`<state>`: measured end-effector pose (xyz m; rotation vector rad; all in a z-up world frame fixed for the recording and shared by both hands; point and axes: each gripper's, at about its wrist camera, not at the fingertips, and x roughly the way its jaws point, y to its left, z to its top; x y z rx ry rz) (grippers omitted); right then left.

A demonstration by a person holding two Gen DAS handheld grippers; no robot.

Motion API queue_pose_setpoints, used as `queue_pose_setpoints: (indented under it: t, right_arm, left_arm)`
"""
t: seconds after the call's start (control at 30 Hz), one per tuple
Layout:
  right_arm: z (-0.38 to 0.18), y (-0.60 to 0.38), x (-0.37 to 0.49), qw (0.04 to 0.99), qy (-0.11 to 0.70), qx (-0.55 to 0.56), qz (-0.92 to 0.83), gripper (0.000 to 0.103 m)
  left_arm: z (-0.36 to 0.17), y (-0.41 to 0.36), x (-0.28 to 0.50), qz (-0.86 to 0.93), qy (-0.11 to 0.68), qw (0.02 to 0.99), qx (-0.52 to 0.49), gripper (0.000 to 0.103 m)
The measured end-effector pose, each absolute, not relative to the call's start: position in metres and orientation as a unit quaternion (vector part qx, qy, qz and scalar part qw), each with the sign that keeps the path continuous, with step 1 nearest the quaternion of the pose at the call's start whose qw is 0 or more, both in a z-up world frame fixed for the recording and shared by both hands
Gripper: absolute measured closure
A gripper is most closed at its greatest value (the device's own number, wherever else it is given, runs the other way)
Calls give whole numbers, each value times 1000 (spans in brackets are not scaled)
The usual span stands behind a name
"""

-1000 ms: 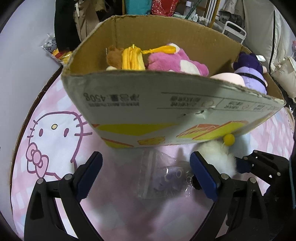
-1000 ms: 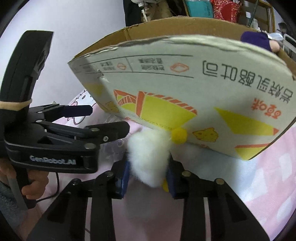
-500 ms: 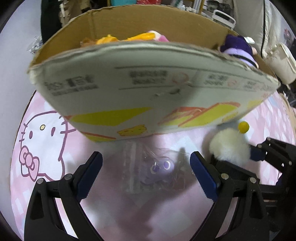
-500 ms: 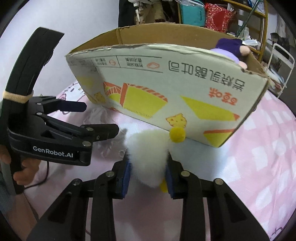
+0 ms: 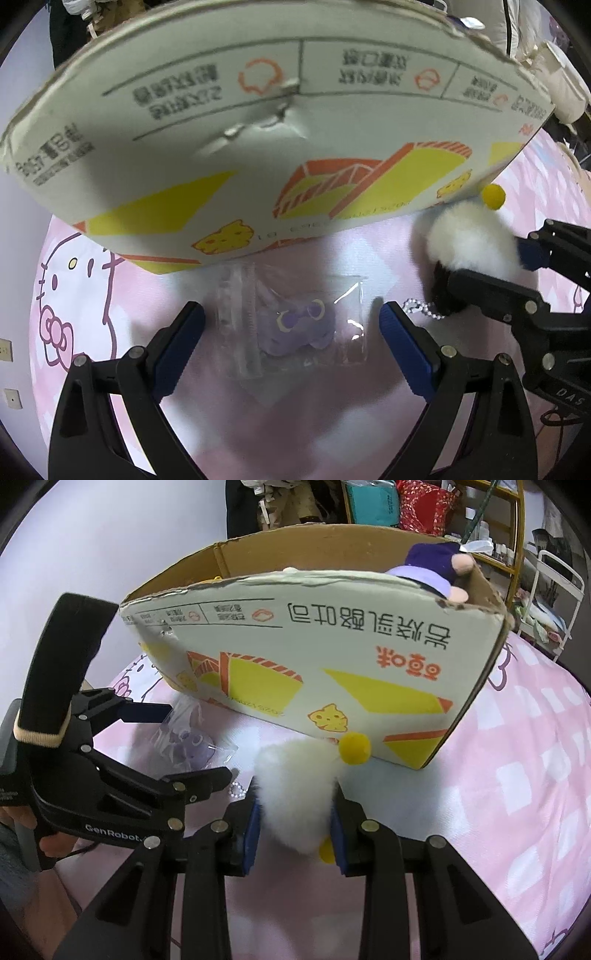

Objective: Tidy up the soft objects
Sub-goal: 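Close the left tool on the clear bag while the right tool grips the white pompom, then lift the clear bag over the box with the left tool while the right tool carries the pompom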

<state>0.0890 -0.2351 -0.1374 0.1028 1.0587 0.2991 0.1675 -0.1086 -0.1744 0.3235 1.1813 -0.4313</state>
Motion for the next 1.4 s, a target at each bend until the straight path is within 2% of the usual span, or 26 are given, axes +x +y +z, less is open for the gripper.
queue_pose_setpoints:
  t: [0.23,0.33,0.4,0.5,0.7,1.13,1.4]
  right_arm:
    - [-137,-237,90,850,504,53,142,69]
    - [-138,-238,92,850,505,56,142,69]
    - [-138,-240,93,849,506,60,142,69]
    - [-138,-241,93,849,506,62,142,68]
    - [-140,-238,91,851,503,59,140,68]
    - [-125,-239,83,860,486,69,138,69]
    - [-93,-245,71,880,451,73,134,69]
  left_arm:
    - [-182,-121,159,-194,551,795,161,11]
    - [-185,-121,157,-188,551,798,158,20]
    - [-188,-121,156,-189,547,800,160,30]
    - [-186,-121,152,-195,548,798,157,32]
    - [-186,-128,144,-186,542,802,166,33]
    - [-171,-110,114,-146,521,832,118,34]
    - [-135,-92,90,-142,483,859,95,35]
